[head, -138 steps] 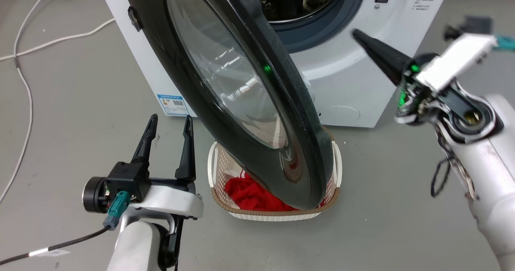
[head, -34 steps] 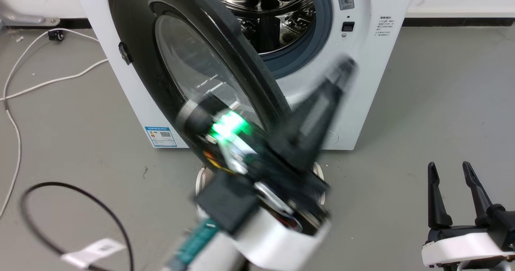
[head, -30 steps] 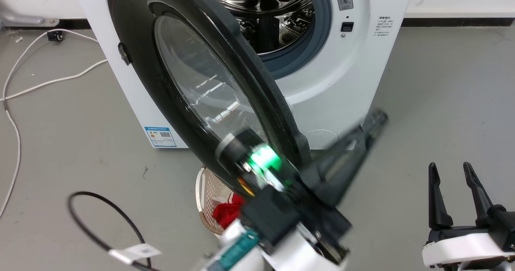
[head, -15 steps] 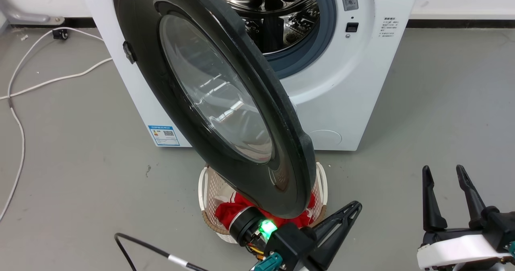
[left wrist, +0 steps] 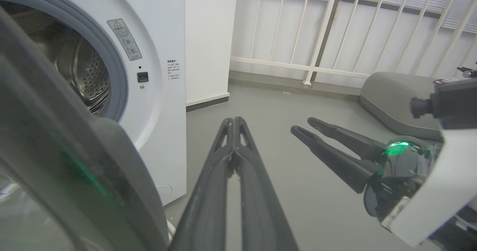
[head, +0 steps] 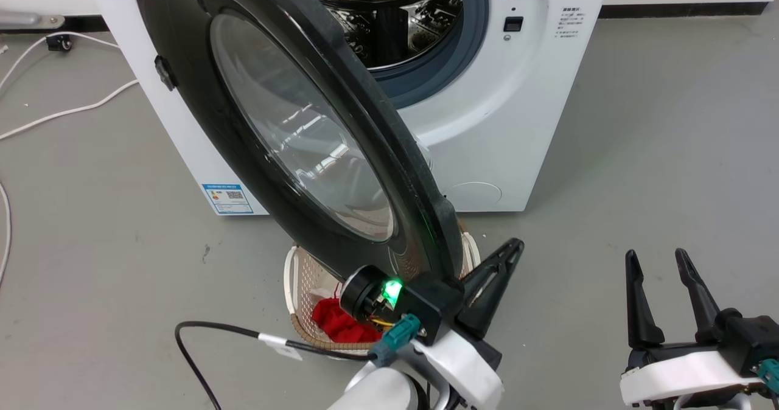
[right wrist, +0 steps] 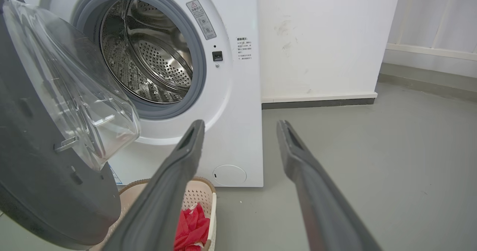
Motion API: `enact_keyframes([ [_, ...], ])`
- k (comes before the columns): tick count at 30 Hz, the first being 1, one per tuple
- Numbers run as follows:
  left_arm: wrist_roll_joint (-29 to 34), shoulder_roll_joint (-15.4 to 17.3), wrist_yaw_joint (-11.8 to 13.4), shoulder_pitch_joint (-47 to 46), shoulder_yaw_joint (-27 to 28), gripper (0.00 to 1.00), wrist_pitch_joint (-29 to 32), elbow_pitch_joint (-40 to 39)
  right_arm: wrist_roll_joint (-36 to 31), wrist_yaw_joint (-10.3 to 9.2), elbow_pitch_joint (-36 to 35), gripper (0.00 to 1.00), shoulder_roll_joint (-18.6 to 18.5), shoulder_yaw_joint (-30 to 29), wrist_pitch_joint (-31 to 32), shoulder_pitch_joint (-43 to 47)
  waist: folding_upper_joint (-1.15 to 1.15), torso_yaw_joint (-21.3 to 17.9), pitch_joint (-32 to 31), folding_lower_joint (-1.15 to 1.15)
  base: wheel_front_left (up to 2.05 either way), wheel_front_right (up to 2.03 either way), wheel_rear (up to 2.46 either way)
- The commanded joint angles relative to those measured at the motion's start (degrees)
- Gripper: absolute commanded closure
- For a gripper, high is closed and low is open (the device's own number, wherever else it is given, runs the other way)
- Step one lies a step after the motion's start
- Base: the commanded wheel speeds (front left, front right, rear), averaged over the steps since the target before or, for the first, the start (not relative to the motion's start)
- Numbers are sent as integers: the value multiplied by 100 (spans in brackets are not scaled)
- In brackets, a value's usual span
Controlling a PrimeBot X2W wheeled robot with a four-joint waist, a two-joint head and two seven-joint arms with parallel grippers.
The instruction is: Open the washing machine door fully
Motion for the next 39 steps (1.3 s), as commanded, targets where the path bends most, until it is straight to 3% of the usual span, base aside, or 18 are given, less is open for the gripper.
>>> enact_keyframes([
  [1,-28,-5,26,-89,-3,100,-37,32,21,-4,16,0,13,9,-9,-124,0,-13,10,0,0,0,0],
  [24,-1226,-13,784,-898,-590,100,-524,1327,181,-4,223,0,13,181,-9,-194,0,-43,41,0,0,0,0],
  [39,-1115,236,1010,-558,-297,100,-695,1572,236,-4,273,0,13,223,-9,-109,0,29,-27,0,0,0,0],
])
